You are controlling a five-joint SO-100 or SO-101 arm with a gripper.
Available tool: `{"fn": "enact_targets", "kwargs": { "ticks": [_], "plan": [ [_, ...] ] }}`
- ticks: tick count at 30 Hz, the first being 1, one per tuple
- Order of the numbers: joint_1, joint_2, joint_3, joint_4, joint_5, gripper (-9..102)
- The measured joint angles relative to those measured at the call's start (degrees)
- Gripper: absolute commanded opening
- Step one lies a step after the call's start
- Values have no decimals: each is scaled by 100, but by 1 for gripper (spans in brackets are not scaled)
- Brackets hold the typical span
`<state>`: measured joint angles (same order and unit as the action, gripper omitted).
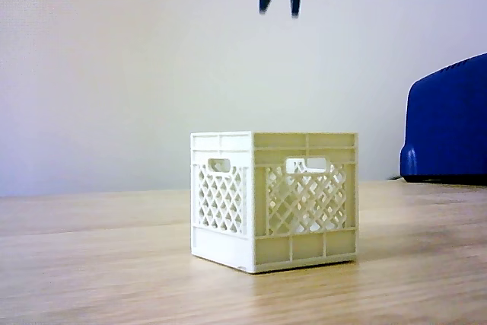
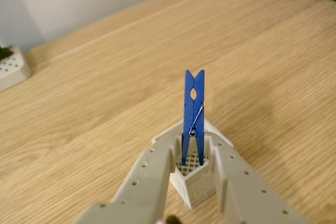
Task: Grasp a peg and put it in the crate.
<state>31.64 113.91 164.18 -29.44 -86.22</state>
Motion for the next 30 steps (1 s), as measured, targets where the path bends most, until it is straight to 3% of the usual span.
{"fn": "enact_targets", "kwargs": {
  "ticks": [13, 22, 26, 30],
  "plan": [
    [0, -1292, -853, 0, 0, 0],
    [-114, -1380, -914, 0, 0, 16],
    [-114, -1380, -914, 0, -9, 14],
    [-114, -1380, -914, 0, -9, 0]
  ]
}}
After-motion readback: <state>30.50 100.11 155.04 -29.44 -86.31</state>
